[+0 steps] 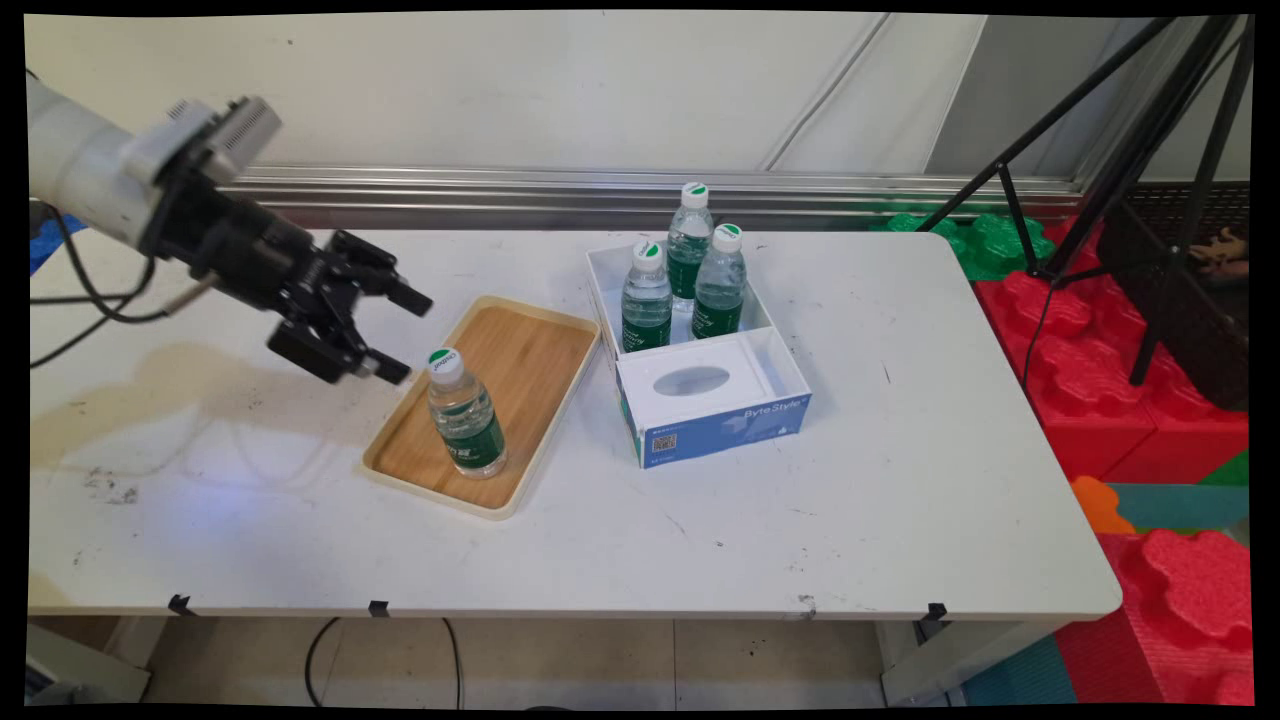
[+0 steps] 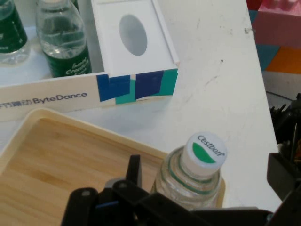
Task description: Pick up the green bottle from the white box
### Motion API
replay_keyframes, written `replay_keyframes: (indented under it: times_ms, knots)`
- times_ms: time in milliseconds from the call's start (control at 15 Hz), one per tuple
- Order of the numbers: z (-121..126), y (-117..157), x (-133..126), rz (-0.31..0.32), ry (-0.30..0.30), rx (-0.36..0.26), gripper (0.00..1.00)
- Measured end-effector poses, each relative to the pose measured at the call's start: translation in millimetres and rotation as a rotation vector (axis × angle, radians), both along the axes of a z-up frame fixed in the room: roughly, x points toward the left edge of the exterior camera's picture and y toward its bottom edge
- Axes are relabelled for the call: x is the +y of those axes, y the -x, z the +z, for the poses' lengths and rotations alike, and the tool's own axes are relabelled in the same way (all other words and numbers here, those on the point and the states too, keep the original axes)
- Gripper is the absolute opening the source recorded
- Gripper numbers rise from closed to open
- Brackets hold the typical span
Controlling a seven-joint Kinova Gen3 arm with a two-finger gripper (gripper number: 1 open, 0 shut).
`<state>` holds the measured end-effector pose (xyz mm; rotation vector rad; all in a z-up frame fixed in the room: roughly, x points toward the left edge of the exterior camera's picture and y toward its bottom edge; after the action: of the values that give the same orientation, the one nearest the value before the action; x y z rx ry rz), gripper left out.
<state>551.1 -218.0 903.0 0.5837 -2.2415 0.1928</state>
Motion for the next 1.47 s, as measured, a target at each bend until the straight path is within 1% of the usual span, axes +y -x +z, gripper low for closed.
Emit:
replay_keyframes:
  times_ms: [267, 667, 867, 1067, 1333, 1467]
  knots:
    - [30, -18, 10, 0.004, 0.009, -0.008, 1.0]
    - [57, -37, 21, 0.008, 0.011, -0.02, 1.0]
    - [67, -44, 26, 0.012, 0.009, -0.024, 1.0]
    - [75, -48, 26, 0.029, 0.008, -0.012, 1.0]
    - [82, -46, 20, 0.046, 0.024, 0.009, 1.0]
    - [84, -40, 11, 0.048, 0.041, 0.017, 1.0]
